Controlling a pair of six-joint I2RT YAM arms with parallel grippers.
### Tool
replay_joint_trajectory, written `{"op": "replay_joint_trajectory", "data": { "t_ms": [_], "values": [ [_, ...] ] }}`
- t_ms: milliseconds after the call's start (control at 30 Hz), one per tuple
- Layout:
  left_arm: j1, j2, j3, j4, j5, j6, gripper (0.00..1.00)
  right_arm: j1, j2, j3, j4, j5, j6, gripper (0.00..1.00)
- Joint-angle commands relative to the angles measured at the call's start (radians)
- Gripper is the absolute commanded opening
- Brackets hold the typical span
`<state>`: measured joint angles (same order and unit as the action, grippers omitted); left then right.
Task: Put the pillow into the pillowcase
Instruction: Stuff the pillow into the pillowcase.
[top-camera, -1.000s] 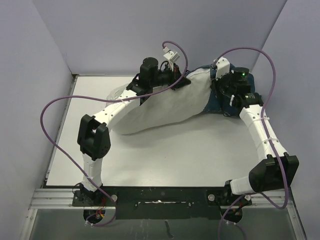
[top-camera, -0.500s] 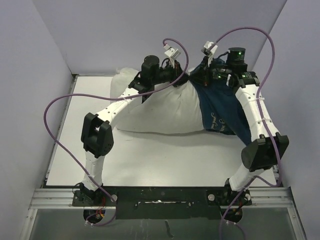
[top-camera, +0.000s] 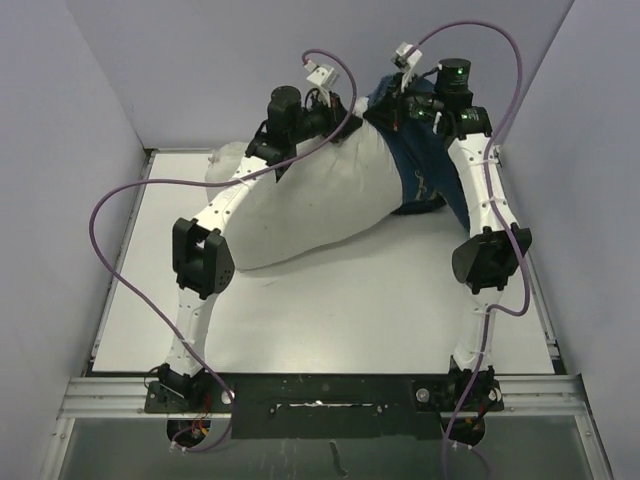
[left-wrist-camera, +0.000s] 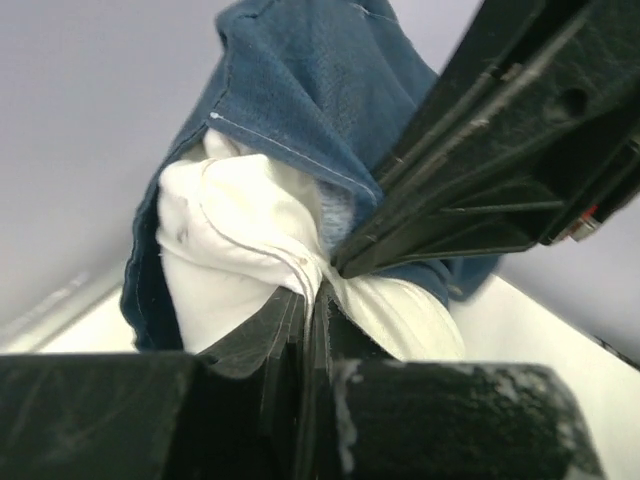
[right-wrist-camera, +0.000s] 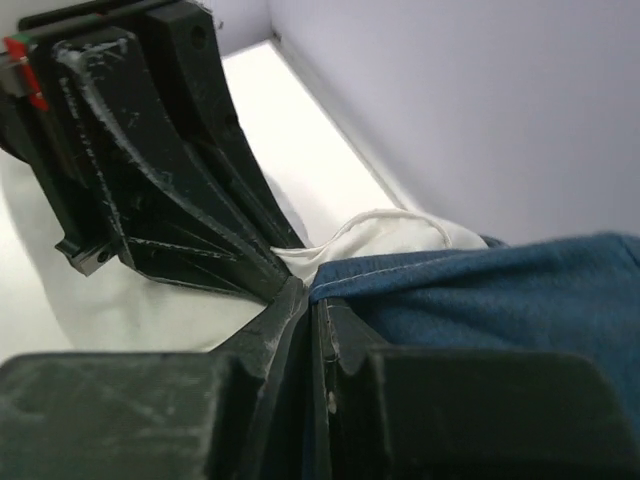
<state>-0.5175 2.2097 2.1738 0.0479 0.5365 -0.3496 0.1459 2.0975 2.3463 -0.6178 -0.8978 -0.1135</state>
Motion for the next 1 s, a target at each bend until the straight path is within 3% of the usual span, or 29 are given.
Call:
{"op": "replay_joint_trajectory", "data": {
  "t_ms": [0,67,133,333,467,667,767,900,967],
  "values": [
    [-0.004,0.027,0.32,0.007,0.01,0.118,0.0,0.059,-0.004,0.229,0.216,-0.077,0.047,0.0],
    [-0.01,0.015,0.345,-0.024,0.012,0.178,0.0,0.063,-0.04,0.167,0.256,-0.157,0.066,0.0],
    [-0.027,-0.037,0.273,-0.04,0.037,0.234,0.0,0.063,-0.124,-0.057,0.272,-0.218,0.037,0.0],
    [-0.113,-0.161,-0.314,0.18,0.03,0.231,0.0,0.024,-0.396,-0.769,0.089,-0.185,-0.306,0.0],
    [-0.202,-0.088,-0.497,0.315,0.015,0.182,0.0,-0.093,-0.467,-1.057,-0.073,-0.15,-0.51,0.0],
    [-0.31,0.02,-0.533,0.382,0.061,0.094,0.0,-0.233,-0.531,-1.201,-0.56,-0.157,-0.976,0.01],
    [-0.314,0.011,-0.558,0.388,0.093,0.051,0.0,-0.289,-0.583,-1.233,-0.824,-0.177,-1.197,0.16],
    [-0.294,-0.054,-0.653,0.409,0.102,0.011,0.31,-0.37,-0.662,-1.195,-1.055,-0.165,-1.433,0.39],
    [-0.275,-0.107,-0.698,0.41,0.125,-0.008,0.45,-0.389,-0.717,-1.138,-1.063,-0.145,-1.4,0.5]
  ]
}}
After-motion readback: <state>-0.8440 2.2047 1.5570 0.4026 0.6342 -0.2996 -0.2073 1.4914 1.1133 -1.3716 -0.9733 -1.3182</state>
